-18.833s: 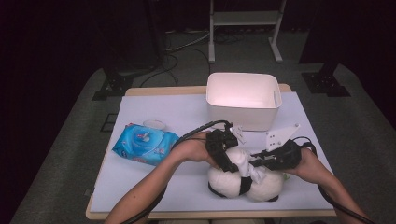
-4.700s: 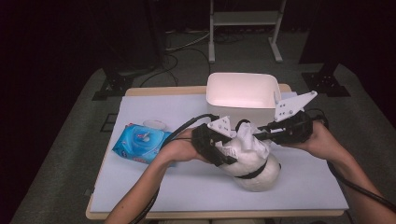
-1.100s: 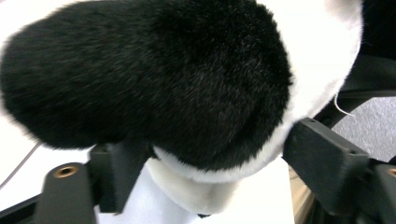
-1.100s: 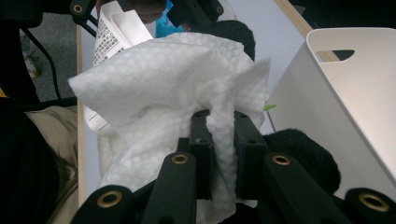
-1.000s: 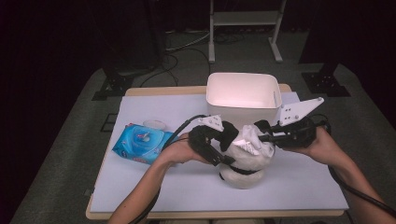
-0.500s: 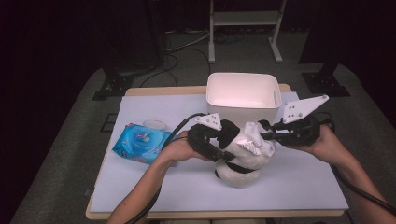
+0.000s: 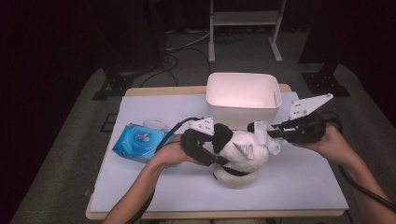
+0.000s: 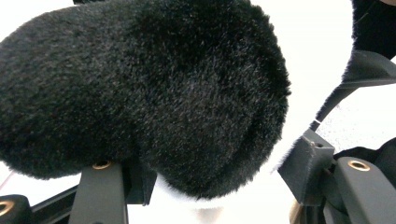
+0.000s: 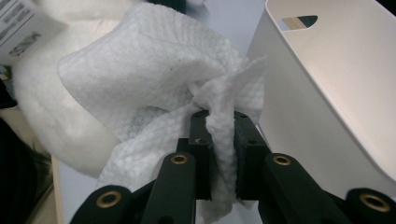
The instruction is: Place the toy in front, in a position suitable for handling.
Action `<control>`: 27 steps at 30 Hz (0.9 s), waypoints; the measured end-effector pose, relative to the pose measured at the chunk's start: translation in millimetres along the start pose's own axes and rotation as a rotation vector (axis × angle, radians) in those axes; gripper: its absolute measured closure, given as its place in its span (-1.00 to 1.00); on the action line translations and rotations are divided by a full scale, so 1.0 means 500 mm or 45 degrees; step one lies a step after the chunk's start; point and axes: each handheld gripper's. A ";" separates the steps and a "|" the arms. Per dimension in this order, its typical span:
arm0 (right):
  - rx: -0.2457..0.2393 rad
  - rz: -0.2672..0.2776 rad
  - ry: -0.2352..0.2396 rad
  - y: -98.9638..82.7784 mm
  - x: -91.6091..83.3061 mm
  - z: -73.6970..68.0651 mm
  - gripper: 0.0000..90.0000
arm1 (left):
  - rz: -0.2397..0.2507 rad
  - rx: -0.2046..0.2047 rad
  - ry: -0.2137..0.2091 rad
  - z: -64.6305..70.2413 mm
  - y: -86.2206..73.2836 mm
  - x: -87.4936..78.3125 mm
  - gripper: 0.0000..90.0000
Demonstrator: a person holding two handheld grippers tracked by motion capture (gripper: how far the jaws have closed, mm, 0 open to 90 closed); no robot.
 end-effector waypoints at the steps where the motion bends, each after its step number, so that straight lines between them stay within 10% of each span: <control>1: 0.001 0.006 0.003 0.003 0.001 0.003 0.76 | -0.012 0.010 0.002 -0.001 0.002 -0.001 -0.16; 13: -0.085 0.013 -0.003 0.061 0.004 -0.012 0.76 | -0.080 0.062 0.041 0.007 0.033 -0.009 -0.16; 27: -0.049 -0.005 0.023 0.025 0.003 -0.014 0.76 | -0.050 0.007 0.041 -0.003 0.010 -0.024 -0.16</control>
Point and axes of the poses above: each handheld gripper's, and its own axes: x roughly forward along the jaws, y roughly out of its top, z roughly to its right, and after that the axes turned 9 degrees about -z, right-handed
